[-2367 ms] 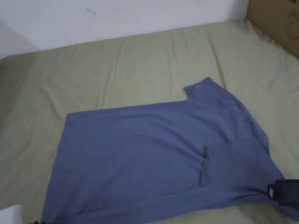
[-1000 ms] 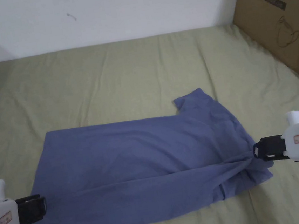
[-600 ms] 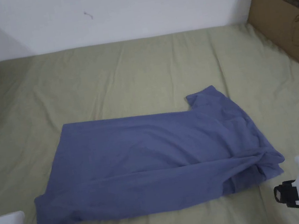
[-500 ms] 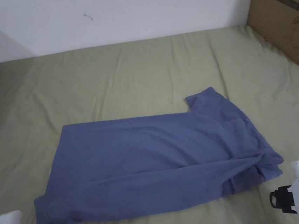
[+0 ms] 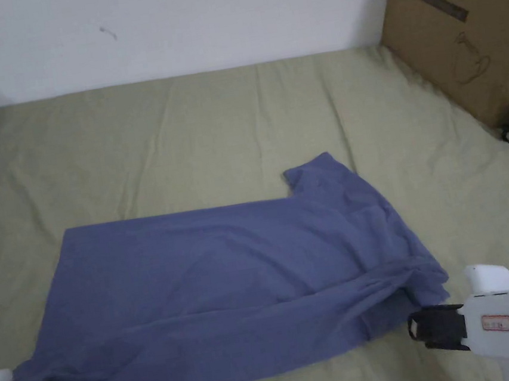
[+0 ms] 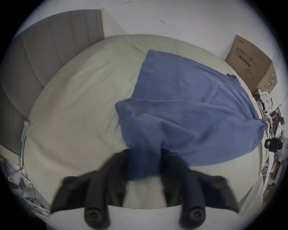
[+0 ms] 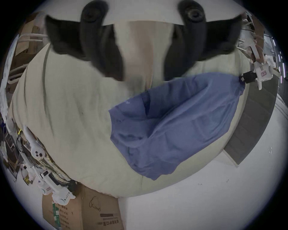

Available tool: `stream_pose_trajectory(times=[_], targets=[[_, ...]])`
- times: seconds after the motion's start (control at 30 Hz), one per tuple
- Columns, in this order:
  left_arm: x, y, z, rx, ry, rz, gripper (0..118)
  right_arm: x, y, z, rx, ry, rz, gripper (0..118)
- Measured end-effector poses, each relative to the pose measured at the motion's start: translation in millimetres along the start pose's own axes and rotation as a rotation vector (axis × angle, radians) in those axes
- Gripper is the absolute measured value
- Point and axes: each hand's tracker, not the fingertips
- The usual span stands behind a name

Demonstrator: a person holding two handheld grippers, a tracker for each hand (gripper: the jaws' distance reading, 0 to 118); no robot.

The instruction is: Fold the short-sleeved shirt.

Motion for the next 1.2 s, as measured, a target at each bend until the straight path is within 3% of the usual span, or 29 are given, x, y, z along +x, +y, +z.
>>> stream_pose_trajectory(times=[0.07,0.13,0.2,0.27,0.3,0.33,0.4,0.43,0.57,0.63,0.73,0.87,0.97,1.13,1.2], targets=[[1.2,4.9,-2.0,-0.023,-0.032,0.057,7,-1.1,9.0,-5.9,0.025,-0.005,-0.002,70],[4.6,4.6,-1.4,-0.017,-0.014,0.014,7,-1.1,19.4,-18.7,0.041,-0.020,0.009,70],[11.2,3.2,-0.1,-0.017,0.007,-0.016,7,-0.9,27.6,-37.7,0.011,-0.118,0.012,70],[13.5,2.1,2.0,-0.015,0.010,-0.027,7,0.9,32.2,-52.8,-0.038,-0.054,0.001,64],[13.4,3.0,2.8,-0.015,0.009,-0.029,7,-0.4,32.5,-57.1,-0.026,-0.072,0.005,56],[13.2,3.9,3.7,-0.017,0.006,-0.028,7,-2.4,32.8,-58.2,-0.030,-0.082,0.018,26],[12.3,6.0,8.7,-0.017,0.002,-0.026,7,-9.7,33.0,-48.3,0.021,-0.109,0.064,4],[12.1,7.1,11.5,-0.017,-0.004,-0.021,7,-11.4,33.6,-45.4,0.030,-0.070,0.060,5],[14.0,9.4,26.3,-0.006,-0.005,-0.040,7,-14.7,35.4,-36.6,0.014,-0.109,0.076,5],[13.6,7.4,36.9,0.009,-0.016,-0.045,7,-9.0,35.3,-25.4,0.043,-0.070,0.020,5],[15.7,3.6,52.6,0.012,-0.027,-0.058,7,-4.3,32.6,-6.3,0.054,-0.054,0.007,5],[19.3,-12.3,72.4,0.012,-0.032,-0.076,7,-4.1,20.3,15.0,0.071,-0.084,0.070,5],[16.0,-33.0,81.0,-0.003,-0.038,-0.088,7,6.4,3.8,27.4,0.060,-0.103,0.082,5],[19.9,-76.6,86.2,-0.058,-0.060,-0.111,7,38.4,-30.8,31.4,0.001,-0.117,0.035,5],[18.5,-89.7,78.5,-0.067,-0.063,-0.122,15,48.1,-40.2,26.8,-0.020,-0.077,0.013,19]])
